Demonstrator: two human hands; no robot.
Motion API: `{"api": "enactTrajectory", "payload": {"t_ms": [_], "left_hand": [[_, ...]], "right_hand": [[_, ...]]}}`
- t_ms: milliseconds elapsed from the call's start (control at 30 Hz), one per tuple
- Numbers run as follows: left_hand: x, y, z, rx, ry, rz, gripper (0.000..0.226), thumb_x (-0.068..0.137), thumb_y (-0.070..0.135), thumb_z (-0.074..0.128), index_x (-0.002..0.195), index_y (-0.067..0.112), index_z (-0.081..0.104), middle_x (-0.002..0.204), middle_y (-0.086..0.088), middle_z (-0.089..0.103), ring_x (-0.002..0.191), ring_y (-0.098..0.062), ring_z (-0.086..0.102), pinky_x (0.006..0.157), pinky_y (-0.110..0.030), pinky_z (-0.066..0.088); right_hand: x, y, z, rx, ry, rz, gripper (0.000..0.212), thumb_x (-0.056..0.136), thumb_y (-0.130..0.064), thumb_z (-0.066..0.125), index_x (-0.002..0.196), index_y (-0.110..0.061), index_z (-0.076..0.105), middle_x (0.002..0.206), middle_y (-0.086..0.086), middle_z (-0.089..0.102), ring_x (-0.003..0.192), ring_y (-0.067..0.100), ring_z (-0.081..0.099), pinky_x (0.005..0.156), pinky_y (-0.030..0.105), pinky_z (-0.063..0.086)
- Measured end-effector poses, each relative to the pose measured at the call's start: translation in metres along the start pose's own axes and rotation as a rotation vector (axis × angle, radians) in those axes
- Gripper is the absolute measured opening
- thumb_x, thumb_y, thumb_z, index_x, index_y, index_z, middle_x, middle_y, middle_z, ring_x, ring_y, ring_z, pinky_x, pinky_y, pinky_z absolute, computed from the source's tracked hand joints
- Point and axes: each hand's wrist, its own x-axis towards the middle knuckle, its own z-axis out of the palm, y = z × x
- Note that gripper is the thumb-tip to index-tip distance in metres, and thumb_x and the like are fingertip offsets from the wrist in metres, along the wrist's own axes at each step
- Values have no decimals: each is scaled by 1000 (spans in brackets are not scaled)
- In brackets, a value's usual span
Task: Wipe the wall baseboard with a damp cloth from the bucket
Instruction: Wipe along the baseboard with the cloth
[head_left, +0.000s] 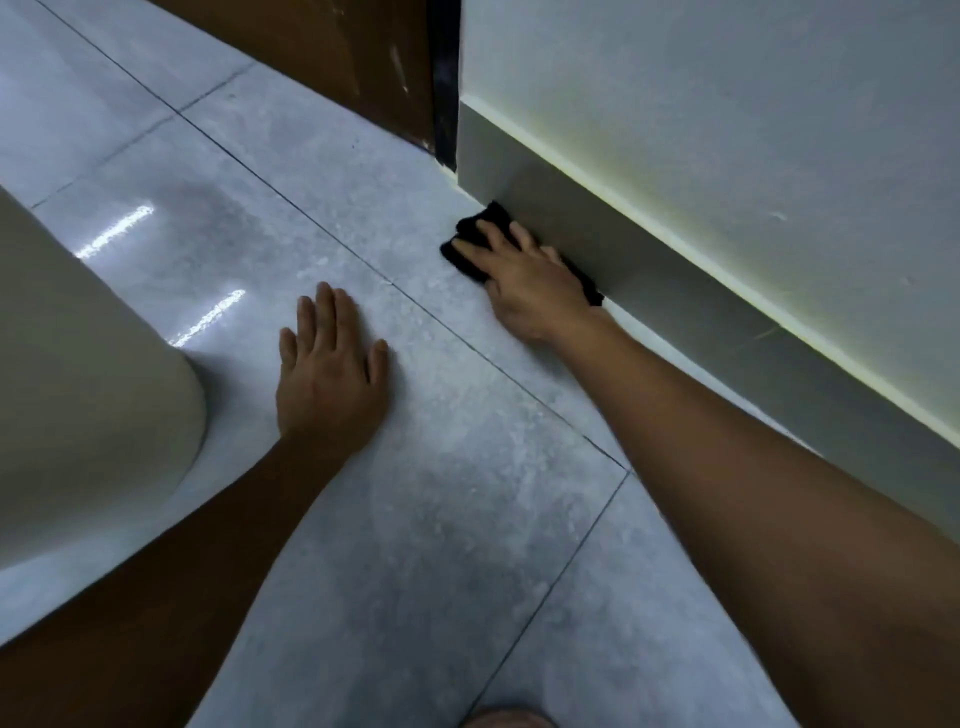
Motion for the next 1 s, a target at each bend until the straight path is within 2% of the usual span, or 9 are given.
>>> {"api": "enactTrajectory", "payload": {"t_ms": [100, 267, 433, 533, 667, 800, 867, 933, 1000], "left_hand": [[-23, 19, 8, -27, -1, 78, 65, 98, 40, 19, 151, 6, 6, 160, -12, 3, 148, -28, 0, 118, -39, 1], [-42, 34, 16, 8, -65, 139, 73, 91, 49, 12, 152, 10, 2, 161, -9, -3, 148, -27, -4, 117, -40, -3], [-55, 34, 21, 67, -83, 199, 79, 87, 54, 7, 152, 9, 4, 161, -10, 1, 148, -29, -2, 117, -42, -1], [-61, 45, 21, 33, -80, 273, 75, 90, 51, 9, 151, 8, 6, 160, -10, 4, 148, -27, 1, 117, -41, 0], [-69, 73, 27, 14, -111, 348, 73, 90, 48, 8, 152, 8, 8, 160, -10, 5, 148, -25, 3, 117, -39, 1], [-75, 95, 36, 59, -181, 456, 74, 88, 50, 3, 152, 12, 2, 161, -7, -1, 148, -24, -3, 116, -37, -4], [-80, 102, 41, 86, -217, 492, 77, 86, 53, -1, 152, 13, -2, 161, -6, -6, 148, -23, -7, 116, -36, -7], [-84, 106, 41, 96, -236, 486, 77, 86, 53, 0, 151, 12, -2, 161, -6, -6, 148, -23, -7, 117, -38, -5], [-87, 107, 41, 106, -220, 463, 73, 90, 50, 4, 151, 11, -1, 161, -7, -4, 148, -23, -6, 117, -40, -3]], "right_hand": [[-15, -14, 5, -21, -8, -56, 63, 95, -13, 34, 150, -37, 16, 160, -6, 5, 145, 24, 2, 115, 46, 8], [-107, 9, 19, -60, -5, -163, 65, 93, -14, 41, 149, -40, 19, 159, -8, 11, 145, 20, 8, 112, 41, 15], [-140, 59, 9, -55, -21, 27, 65, 93, -9, 36, 148, -40, 20, 159, -8, 11, 145, 21, 9, 114, 41, 18], [-136, 45, 16, -65, 10, 99, 61, 96, -14, 33, 150, -36, 17, 160, -4, 8, 145, 25, 6, 115, 44, 12], [-179, 49, 28, -142, -68, -92, 65, 88, -20, 26, 150, -38, 16, 159, -5, 12, 144, 27, 11, 112, 45, 19], [-238, 100, 11, -241, -202, -196, 69, 83, -21, 16, 149, -41, 8, 159, -6, 13, 145, 25, 14, 109, 39, 28], [-241, 130, -1, -325, -263, -229, 67, 87, -19, 13, 147, -43, -3, 159, -4, 12, 144, 27, 17, 107, 38, 32], [-230, 144, -9, -399, -289, -233, 67, 93, -17, 17, 145, -44, -16, 160, -4, 1, 145, 27, 9, 110, 40, 31], [-221, 134, -5, -394, -304, -167, 73, 98, -15, 28, 145, -42, -21, 159, -4, -13, 146, 27, -5, 114, 43, 22]]}}
